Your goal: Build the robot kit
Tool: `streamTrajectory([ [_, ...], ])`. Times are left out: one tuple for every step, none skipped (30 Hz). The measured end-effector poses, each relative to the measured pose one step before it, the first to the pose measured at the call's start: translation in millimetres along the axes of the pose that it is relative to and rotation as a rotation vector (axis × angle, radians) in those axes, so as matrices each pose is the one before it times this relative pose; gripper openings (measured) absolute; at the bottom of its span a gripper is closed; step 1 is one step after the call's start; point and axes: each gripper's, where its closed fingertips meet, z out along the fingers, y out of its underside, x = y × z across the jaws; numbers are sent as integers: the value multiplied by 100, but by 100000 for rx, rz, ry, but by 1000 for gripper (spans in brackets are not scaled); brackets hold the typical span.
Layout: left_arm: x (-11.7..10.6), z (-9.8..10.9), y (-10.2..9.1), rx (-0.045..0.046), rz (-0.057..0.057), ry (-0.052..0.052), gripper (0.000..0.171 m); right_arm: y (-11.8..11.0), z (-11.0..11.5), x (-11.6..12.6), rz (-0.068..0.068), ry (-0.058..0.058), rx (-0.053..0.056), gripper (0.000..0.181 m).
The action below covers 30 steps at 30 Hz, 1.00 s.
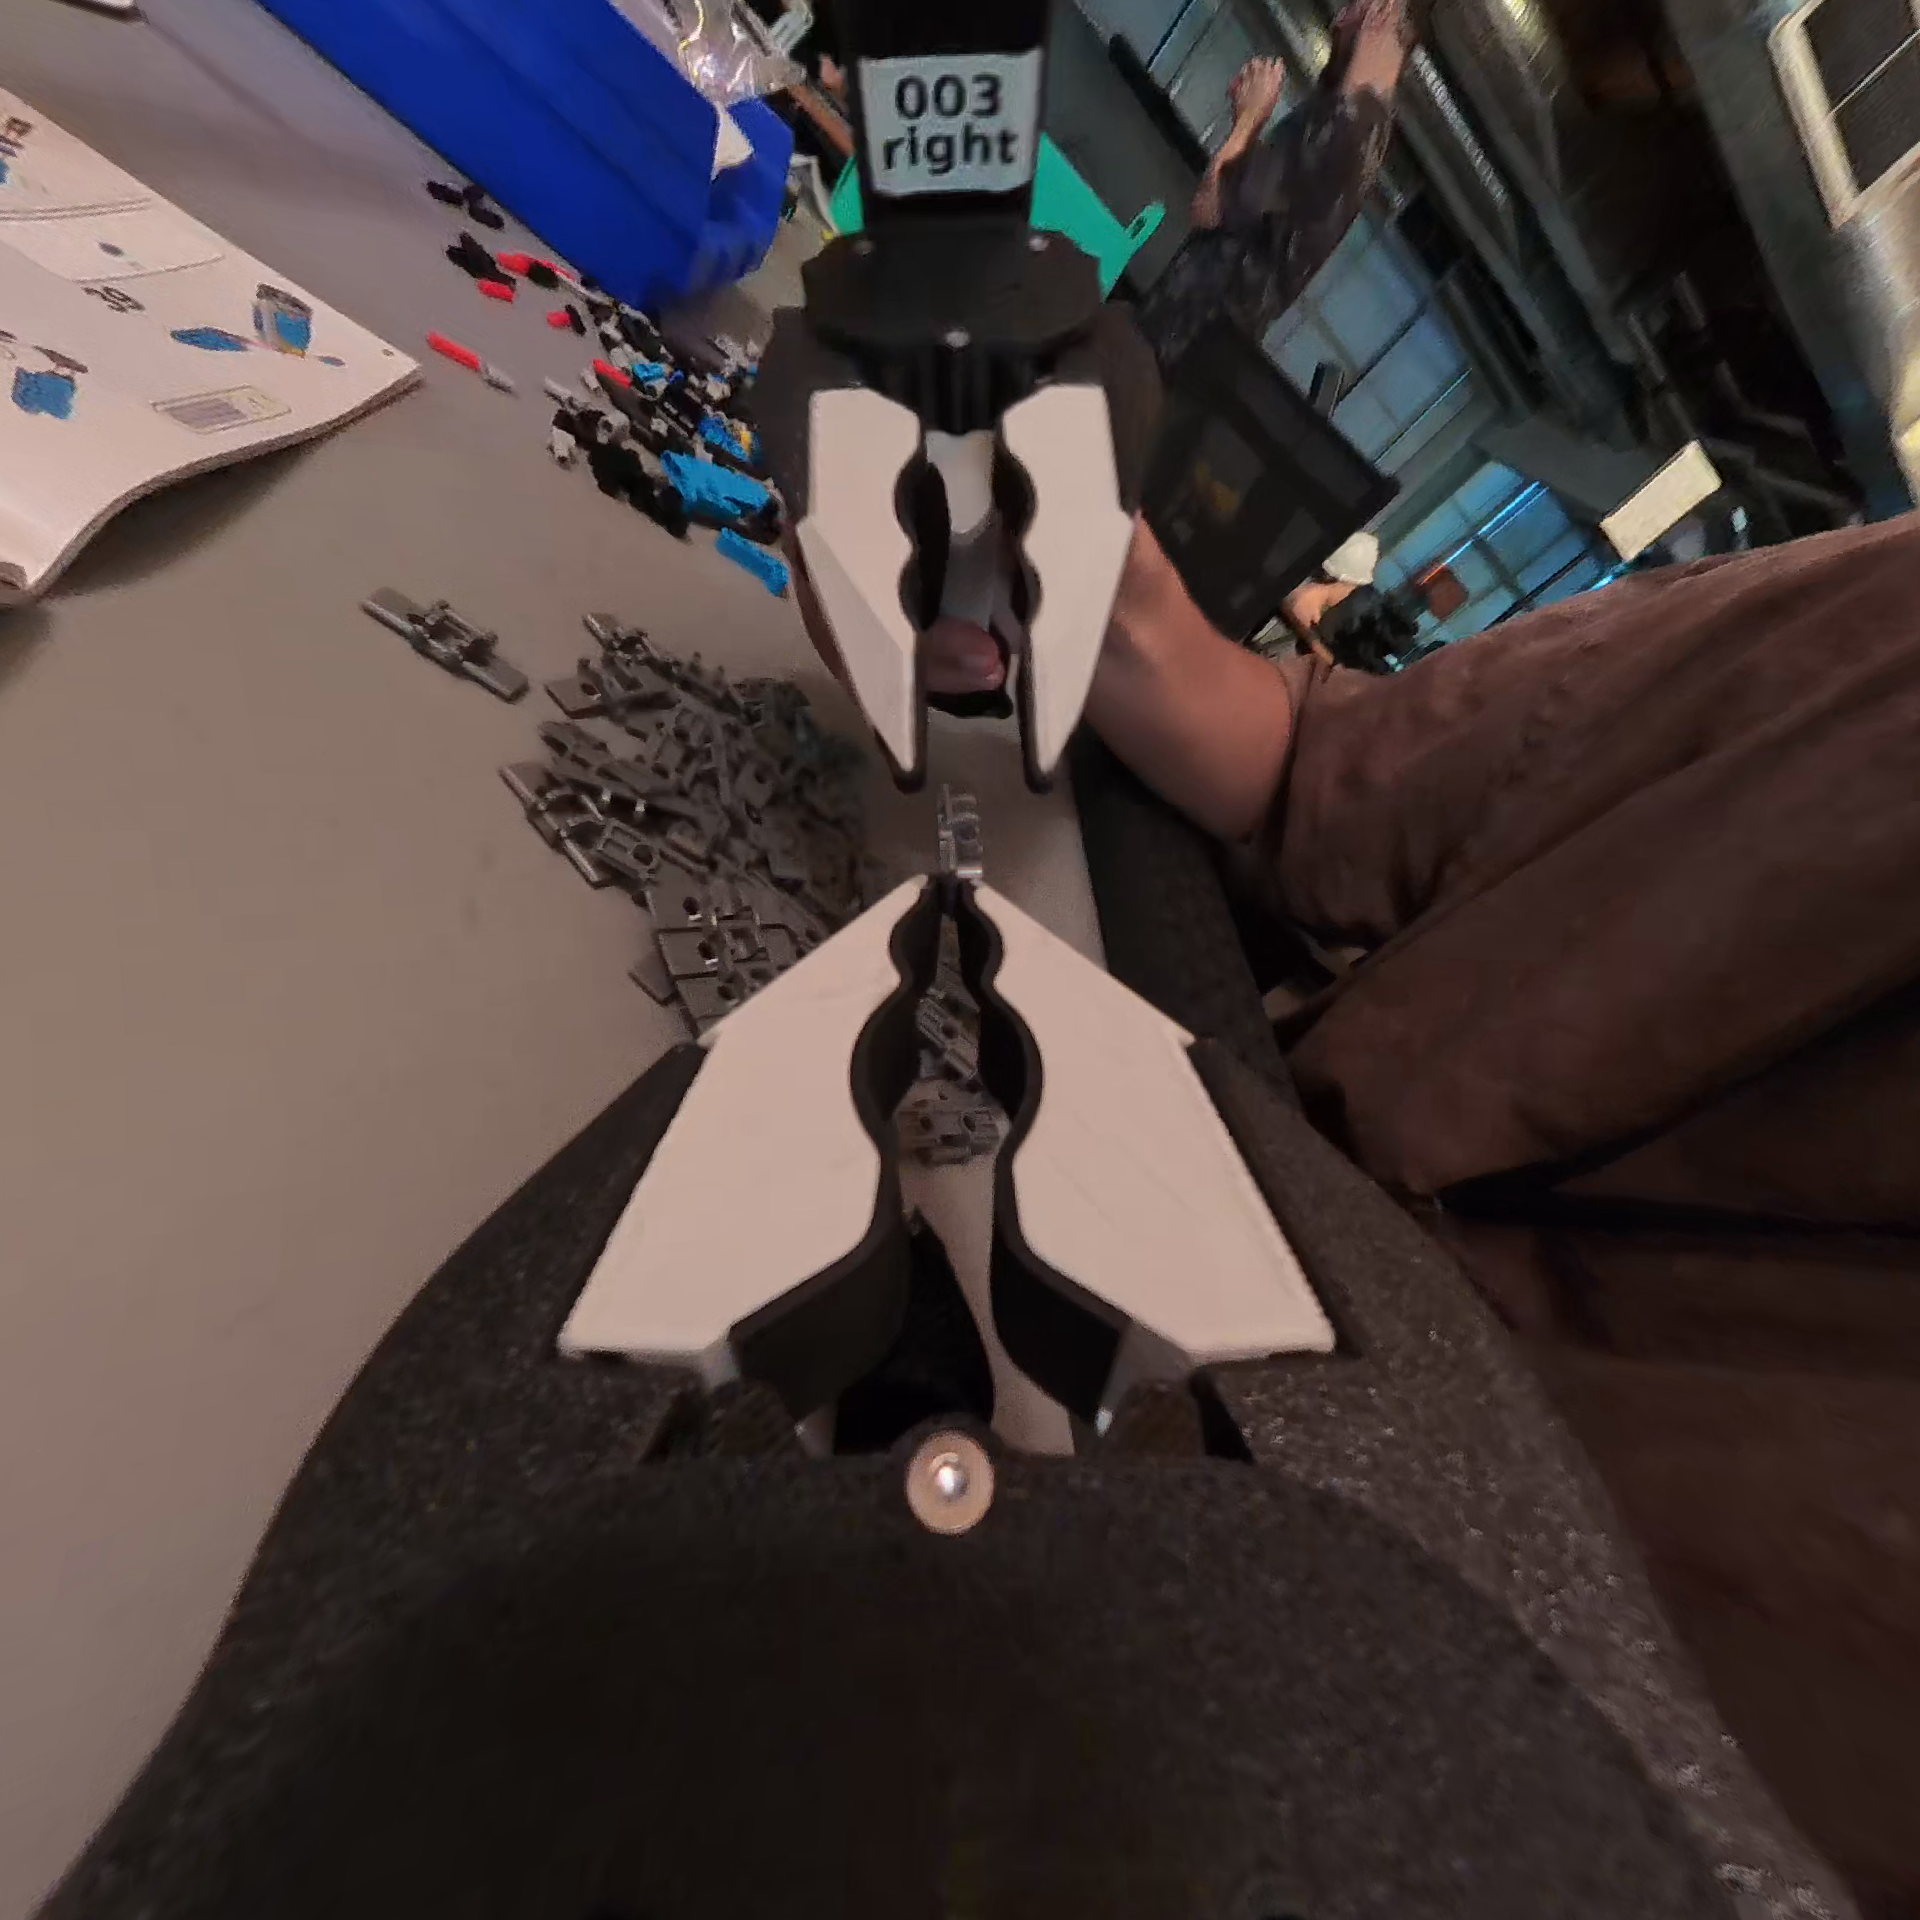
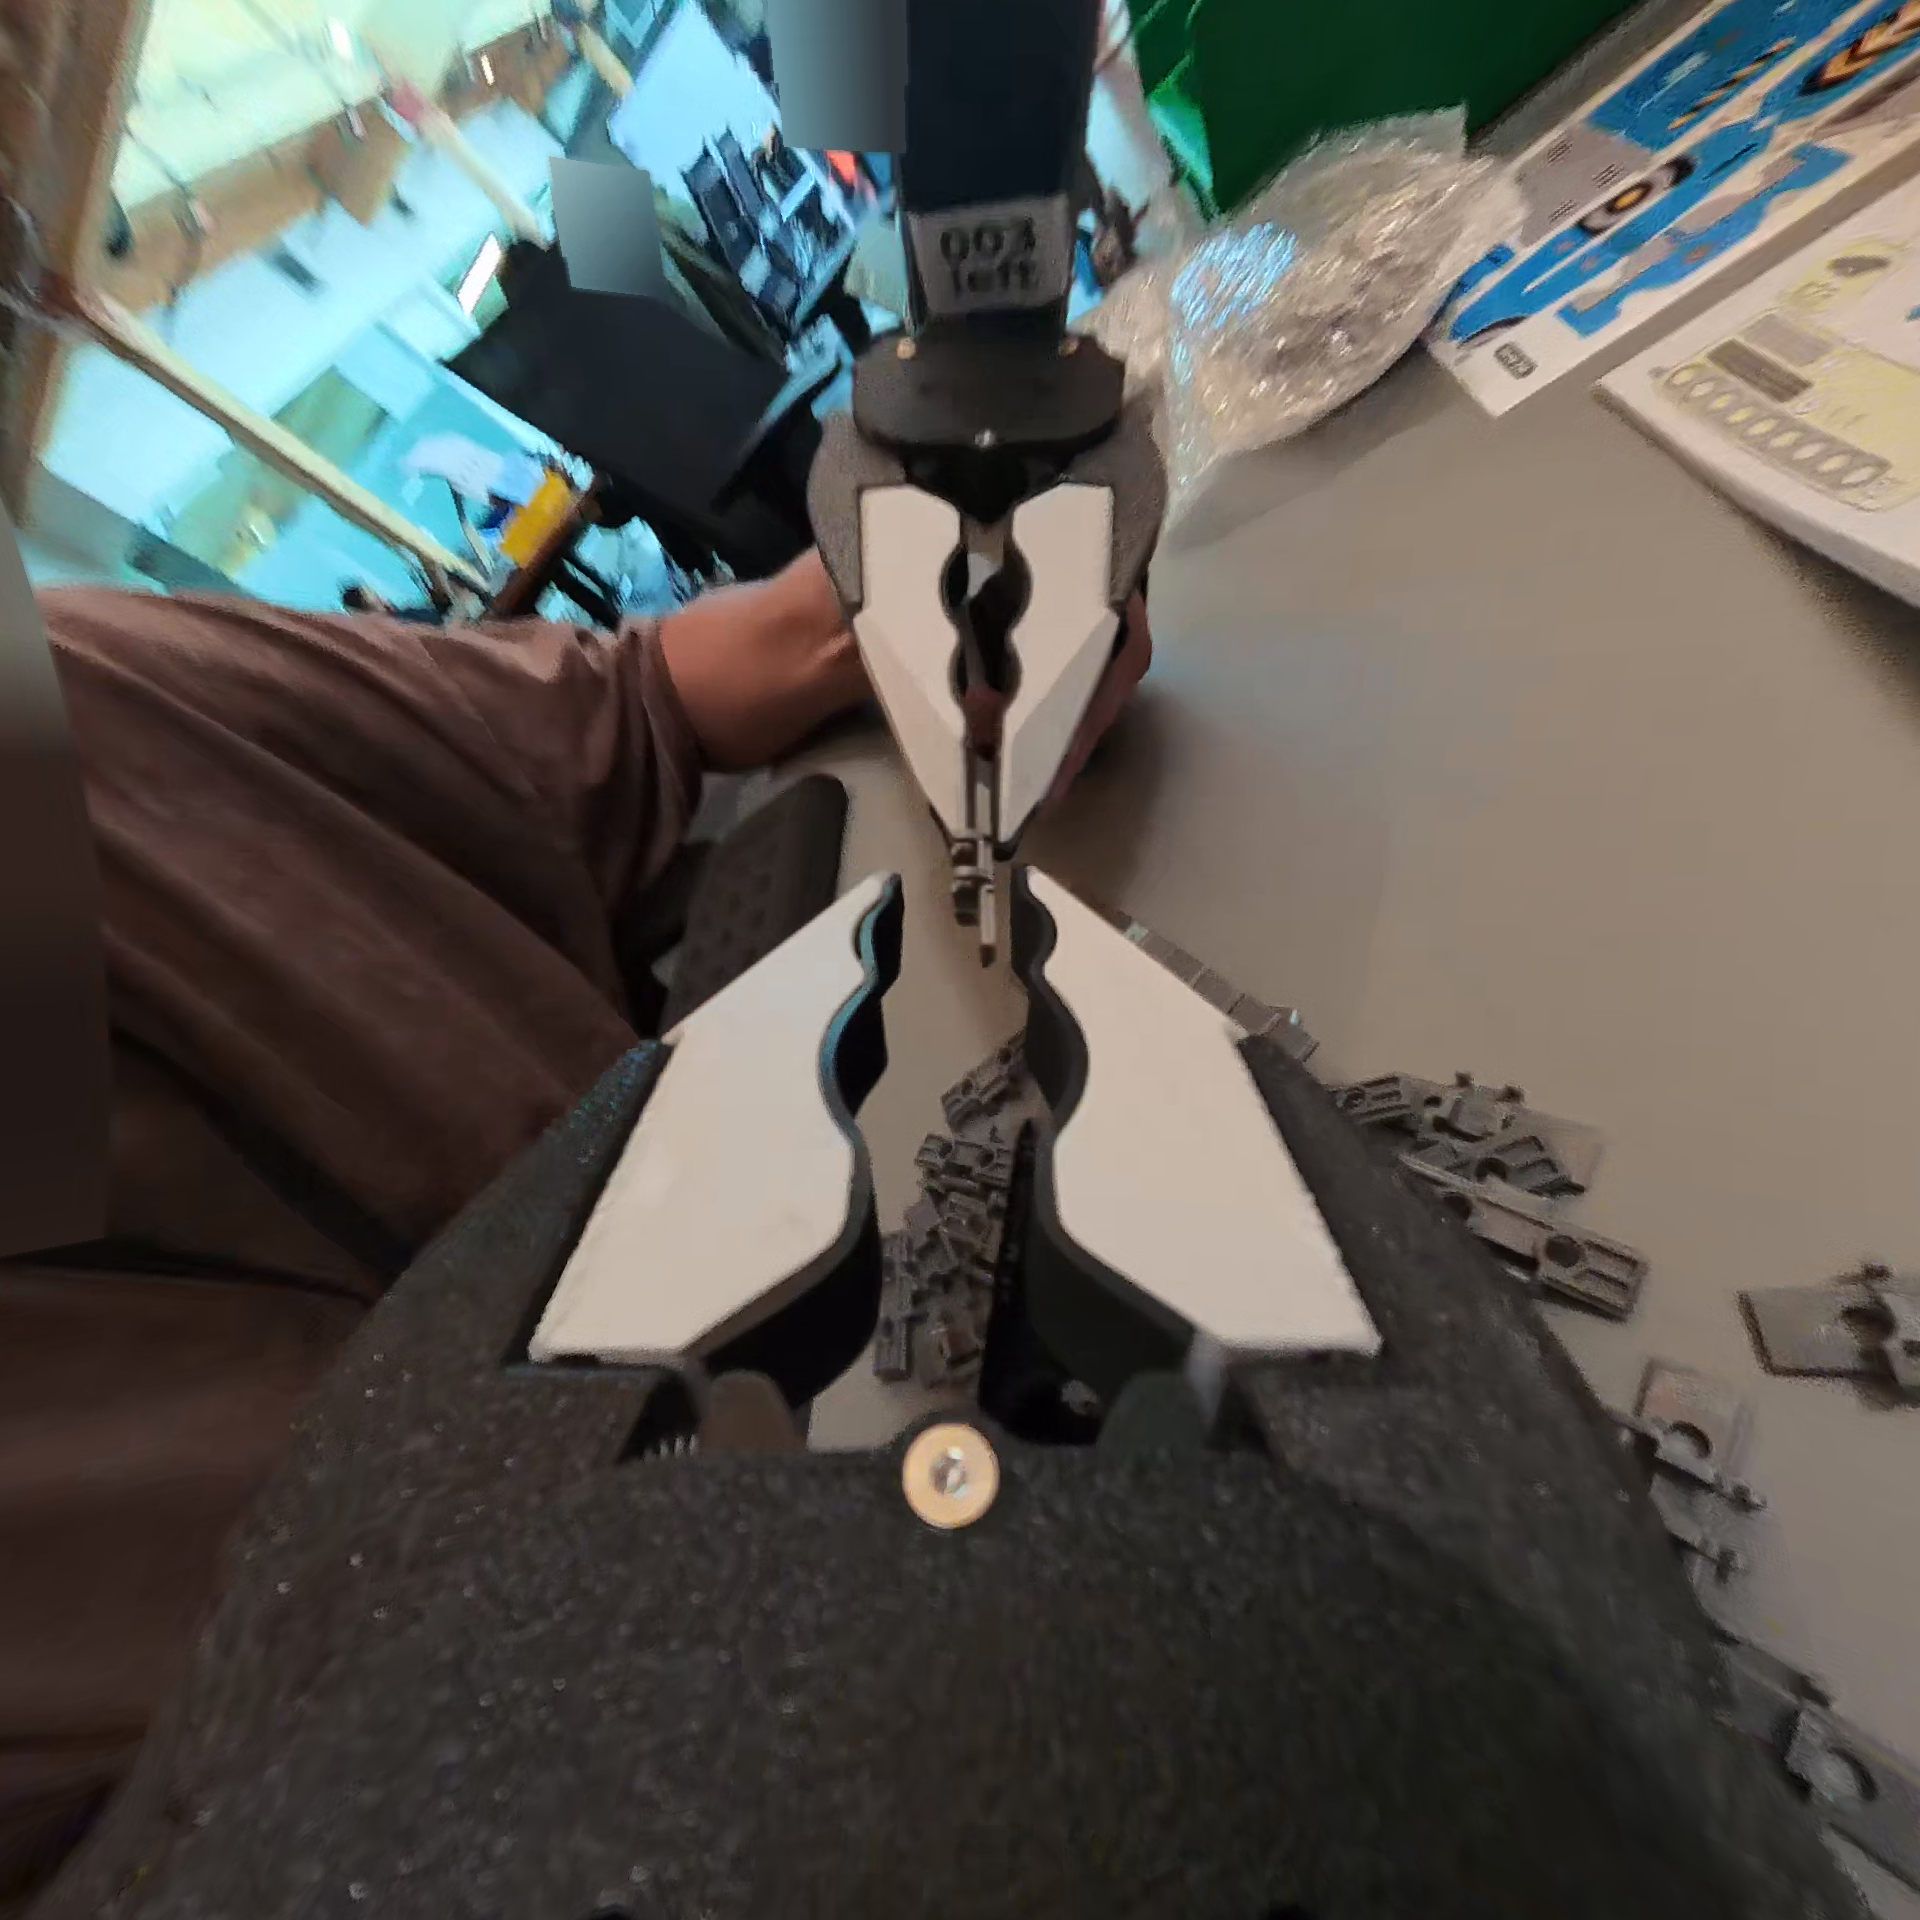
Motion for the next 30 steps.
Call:
streamTrajectory([
  [100, 222, 245, -1458, 661, -185, 1, 419, 403, -87, -3657, 1870, -3092, 19],
  [360, 239, 317, -1883, 201, 1540, 2, 337, 353, 64, -3565, 2812, -2519, 13],
  [-30, 208, 281, -1596, 577, -918, 2, 372, 274, 72, -2477, 2347, -2782, 9],
  [-182, 160, 240, -1292, 729, -1644, 2, 328, 147, 66, -500, 1875, -2685, 7],
  [-99, 103, 100, -466, 287, -955, 2, 261, 6, 195, -422, 2048, -2213, 6],
  [-5, 67, -76, 510, 181, -212, 2, 46, -102, 82, 466, 1050, -889, 6],
  [-66, -19, -247, 1360, -84, -669, 2, -141, -168, 59, 1261, 761, 219, 6],
  [-564, -176, -264, 982, 207, -4487, 9, -186, -253, 358, 1270, 2438, 592, 5],
  [-1074, -323, -216, 240, 2106, -9190, 25, -186, -341, 566, 1091, 3368, 990, 5],
  [-731, -365, -90, -189, 4605, -8647, 33, -159, -388, 573, 1594, 2531, 1237, 5],
  [-243, -200, 288, -2278, 5736, -7086, 39, -96, -368, 603, 2760, 1676, 1217, 5],
  [10, 48, 768, -4934, 5480, -6489, 44, -140, -330, 662, 3137, 1549, 1861, 5],
  [210, 274, 985, -5416, 3887, -5326, 48, -177, -247, 647, 2751, 1496, 2385, 5],
  [355, 431, 942, -4774, 1849, -3880, 49, -109, -152, 521, 2433, 824, 1756, 5],
  [337, 468, 681, -3126, -16, -3155, 49, -66, -19, 251, 2107, -375, 1315, 5],
  [78, 427, 463, -2528, -573, -3694, 49, -2, 79, 71, 1622, -1073, 746, 5],
  [-125, 312, 226, -1735, 11, -4062, 49, 57, 143, 63, 874, -563, 272, 5],
  [-167, 234, 56, -1087, 807, -3694, 49, 126, 187, 166, 176, 501, -161, 5],
  [-180, 239, 134, -1913, 1739, -3455, 49, 163, 195, 215, -176, 976, -517, 5],
  [-133, 278, 194, -2309, 1952, -3085, 49, 146, 190, 186, -467, 777, -445, 5],
  [-275, 299, 302, -2869, 1821, -3644, 48, 105, 132, 122, 32, 238, -59, 5],
  [-215, 302, 409, -3437, 1487, -2891, 44, 13, 41, 9, 817, -549, 429, 6],
  [-39, 210, 272, -2450, 666, -1230, 37, -73, -19, -88, 874, -1081, 809, 5],
  [240, -15, -71, -511, -248, 871, 36, -55, -70, -83, 603, -809, 660, 6],
  [362, -128, -75, -687, -786, 1970, 36, -13, -86, 1, 200, -37, 346, 6],
  [271, -285, -186, -127, -925, 1420, 36, -1, -87, -14, -55, 18, 306, 5],
  [104, -481, -179, -294, -927, 225, 36, -14, -81, -63, 244, -185, 397, 6],
  [-47, -720, -101, -508, -474, -939, 36, -67, -88, -3, 542, 293, 693, 6],
  [-196, -937, 40, -739, -407, -1756, 36, -124, -96, 8, 630, 610, 1122, 5],
  [-342, -1074, 154, -532, -1155, -2052, 36, -134, -50, -84, 505, 165, 998, 6],
])
